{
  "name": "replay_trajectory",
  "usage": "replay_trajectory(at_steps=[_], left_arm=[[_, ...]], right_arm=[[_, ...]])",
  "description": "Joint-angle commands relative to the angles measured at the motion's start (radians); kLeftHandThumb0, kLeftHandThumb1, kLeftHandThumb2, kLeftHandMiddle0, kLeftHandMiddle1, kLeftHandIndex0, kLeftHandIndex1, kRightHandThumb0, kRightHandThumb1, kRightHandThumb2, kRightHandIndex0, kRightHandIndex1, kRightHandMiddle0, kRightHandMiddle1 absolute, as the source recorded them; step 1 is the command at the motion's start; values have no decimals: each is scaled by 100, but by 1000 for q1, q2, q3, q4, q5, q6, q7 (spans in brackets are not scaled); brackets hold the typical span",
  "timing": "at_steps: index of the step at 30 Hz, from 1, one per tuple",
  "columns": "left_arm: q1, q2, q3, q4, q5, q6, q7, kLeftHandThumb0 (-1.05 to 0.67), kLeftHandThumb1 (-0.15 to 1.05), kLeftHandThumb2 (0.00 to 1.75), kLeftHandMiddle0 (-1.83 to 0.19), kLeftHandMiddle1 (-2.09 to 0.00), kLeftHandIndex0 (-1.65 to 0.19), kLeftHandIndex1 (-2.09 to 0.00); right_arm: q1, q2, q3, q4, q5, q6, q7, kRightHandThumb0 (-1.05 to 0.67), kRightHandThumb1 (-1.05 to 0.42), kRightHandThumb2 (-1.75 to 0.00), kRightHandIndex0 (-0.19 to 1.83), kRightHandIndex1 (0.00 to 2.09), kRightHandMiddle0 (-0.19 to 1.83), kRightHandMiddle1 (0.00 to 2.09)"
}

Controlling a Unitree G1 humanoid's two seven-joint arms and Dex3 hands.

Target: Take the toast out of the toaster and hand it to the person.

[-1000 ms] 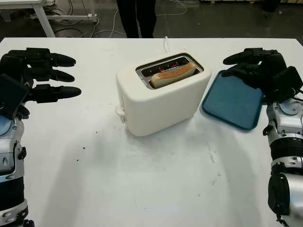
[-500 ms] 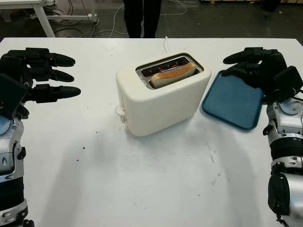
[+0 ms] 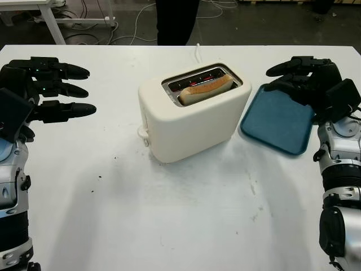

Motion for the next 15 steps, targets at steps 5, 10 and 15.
replay_trajectory(at_steps=[5, 10, 15], left_arm=[[5, 4, -2, 8, 4, -7, 1, -101, 35, 0, -116, -52, -117, -28], [7, 4, -5, 6, 8, -6, 3, -103, 36, 1, -115, -51, -117, -28], [9, 1, -2, -1, 4, 0, 6, -104, 35, 0, -115, -52, -117, -29]], right_arm=[[-5, -2, -1, -6, 3, -8, -8, -105, -80, -1, 103, 81, 113, 47], [-2, -4, -1, -8, 4, -3, -6, -105, -80, 0, 103, 81, 113, 48], [-3, -3, -1, -6, 7, 1, -3, -105, -79, 0, 103, 81, 112, 48]])
